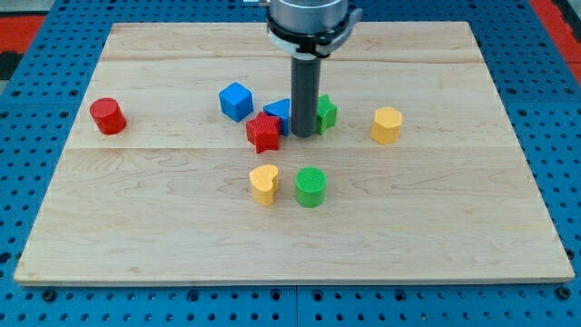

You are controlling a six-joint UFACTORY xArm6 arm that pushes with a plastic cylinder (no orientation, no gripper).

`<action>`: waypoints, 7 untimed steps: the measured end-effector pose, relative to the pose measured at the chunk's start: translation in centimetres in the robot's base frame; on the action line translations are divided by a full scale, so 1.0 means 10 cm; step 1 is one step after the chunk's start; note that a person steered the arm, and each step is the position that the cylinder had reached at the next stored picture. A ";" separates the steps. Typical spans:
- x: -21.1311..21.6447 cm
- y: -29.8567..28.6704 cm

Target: Push the blue cube closer to the red circle

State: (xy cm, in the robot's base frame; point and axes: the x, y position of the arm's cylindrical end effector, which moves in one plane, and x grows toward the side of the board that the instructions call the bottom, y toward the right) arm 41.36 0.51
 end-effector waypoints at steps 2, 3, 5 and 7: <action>-0.06 -0.35; -0.15 -0.59; -0.62 0.03; -0.68 -0.77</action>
State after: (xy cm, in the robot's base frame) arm 34.56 -7.17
